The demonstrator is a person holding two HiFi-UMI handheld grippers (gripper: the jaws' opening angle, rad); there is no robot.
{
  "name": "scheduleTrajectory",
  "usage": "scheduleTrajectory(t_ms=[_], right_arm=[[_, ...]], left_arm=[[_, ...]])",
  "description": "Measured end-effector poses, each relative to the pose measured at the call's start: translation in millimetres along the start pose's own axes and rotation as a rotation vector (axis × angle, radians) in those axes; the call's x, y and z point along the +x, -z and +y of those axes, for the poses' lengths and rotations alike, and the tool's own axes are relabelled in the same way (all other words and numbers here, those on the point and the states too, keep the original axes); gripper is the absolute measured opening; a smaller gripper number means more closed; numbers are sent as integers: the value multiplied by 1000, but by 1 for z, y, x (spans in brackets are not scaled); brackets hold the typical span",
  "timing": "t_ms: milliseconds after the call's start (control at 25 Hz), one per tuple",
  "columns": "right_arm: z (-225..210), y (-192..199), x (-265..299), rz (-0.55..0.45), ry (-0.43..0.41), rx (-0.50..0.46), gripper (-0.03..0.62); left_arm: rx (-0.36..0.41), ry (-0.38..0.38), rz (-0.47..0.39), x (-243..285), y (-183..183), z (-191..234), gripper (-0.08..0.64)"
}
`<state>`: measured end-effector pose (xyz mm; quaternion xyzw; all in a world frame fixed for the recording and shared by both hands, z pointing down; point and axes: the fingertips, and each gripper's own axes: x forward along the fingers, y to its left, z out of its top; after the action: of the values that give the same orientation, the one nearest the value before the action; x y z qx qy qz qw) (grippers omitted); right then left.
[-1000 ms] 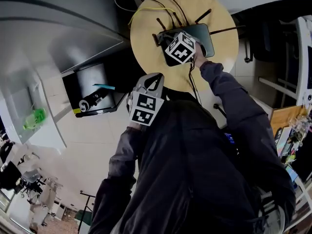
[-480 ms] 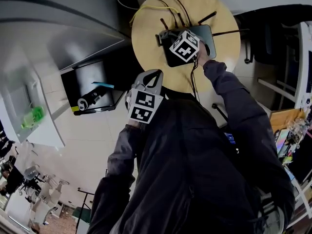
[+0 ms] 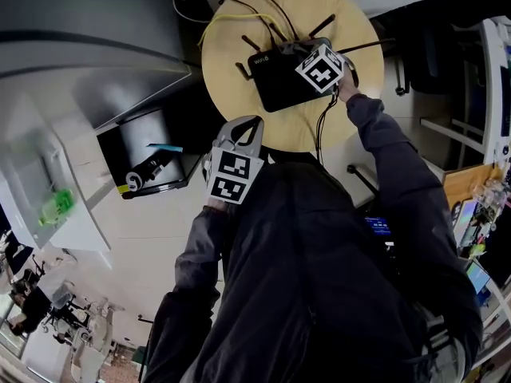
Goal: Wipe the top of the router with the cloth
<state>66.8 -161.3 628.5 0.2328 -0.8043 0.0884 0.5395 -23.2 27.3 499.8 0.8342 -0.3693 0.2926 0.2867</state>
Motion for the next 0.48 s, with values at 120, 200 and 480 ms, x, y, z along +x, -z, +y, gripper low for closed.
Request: scheduleTrajectory(t_ms=[120, 200, 480], right_arm=[[-18, 15, -3, 22, 33, 8, 37], [-29, 22, -6, 27, 52, 14, 37], [-60, 52, -12, 73, 119, 67, 37]], left_arm=[[4, 2, 0, 2, -1, 0, 0], [2, 2, 1, 2, -1, 0, 0], [-8, 4, 2, 3, 0, -3, 0]])
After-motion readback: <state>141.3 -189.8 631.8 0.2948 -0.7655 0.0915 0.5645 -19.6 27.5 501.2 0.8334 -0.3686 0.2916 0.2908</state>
